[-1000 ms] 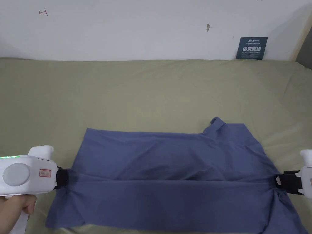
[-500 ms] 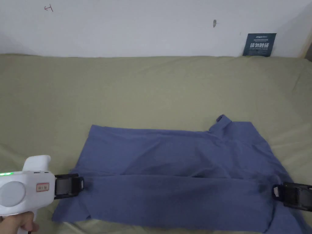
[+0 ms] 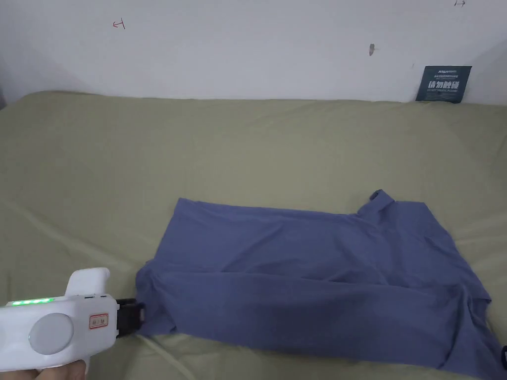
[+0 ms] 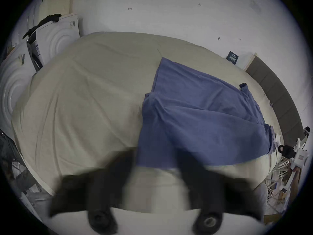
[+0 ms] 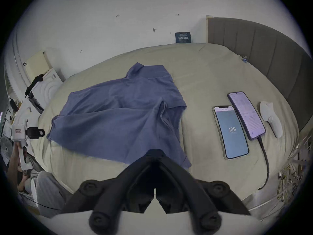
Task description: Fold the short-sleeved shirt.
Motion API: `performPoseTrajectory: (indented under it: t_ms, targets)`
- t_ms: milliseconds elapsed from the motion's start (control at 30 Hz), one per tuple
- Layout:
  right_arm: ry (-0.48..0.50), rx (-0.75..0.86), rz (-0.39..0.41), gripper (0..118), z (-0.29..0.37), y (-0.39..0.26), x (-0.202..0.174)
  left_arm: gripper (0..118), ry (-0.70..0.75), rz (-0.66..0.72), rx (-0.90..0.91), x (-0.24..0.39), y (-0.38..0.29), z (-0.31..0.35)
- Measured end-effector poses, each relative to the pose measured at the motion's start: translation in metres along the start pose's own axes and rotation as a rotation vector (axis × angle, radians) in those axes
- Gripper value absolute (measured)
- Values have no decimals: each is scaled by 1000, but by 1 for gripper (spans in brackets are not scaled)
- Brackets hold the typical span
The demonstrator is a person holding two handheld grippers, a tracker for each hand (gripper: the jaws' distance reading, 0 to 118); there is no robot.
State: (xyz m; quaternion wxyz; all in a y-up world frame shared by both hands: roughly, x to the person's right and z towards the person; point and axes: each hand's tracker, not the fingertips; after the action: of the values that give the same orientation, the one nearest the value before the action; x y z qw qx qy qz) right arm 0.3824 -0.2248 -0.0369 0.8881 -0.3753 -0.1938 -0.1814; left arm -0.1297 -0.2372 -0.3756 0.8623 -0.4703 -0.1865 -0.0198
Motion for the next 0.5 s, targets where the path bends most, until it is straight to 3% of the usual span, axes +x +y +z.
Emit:
performPoseTrajectory:
  t_ms: [33,67,200,233,267,367,400,433,500]
  targets:
    - [-2,-4,-4,2,-2,0,0,111,-9,-6,-21,2,-1,-7]
    - [-1,-9,-6,2,-3,-1,1,118,1,-12,-41,5,-2,-15]
    - [-9,-27,-8,2,-12,0,4,114,78,-55,-71,7,4,-44]
    - [-15,-31,-8,2,-14,0,5,107,73,-52,-84,9,2,-50]
    - [-17,-35,-7,2,-15,0,6,91,72,-62,-101,9,6,-55]
    - [-28,-44,2,2,-20,3,7,29,112,-81,-61,16,0,-49]
    - [-35,-44,5,5,-22,4,8,2,64,-105,-47,13,6,-45]
    - [-39,-43,6,31,-27,4,15,2,38,-130,-40,13,5,-42]
    - [-32,-60,3,96,-32,8,17,2,33,-103,-45,17,3,-36]
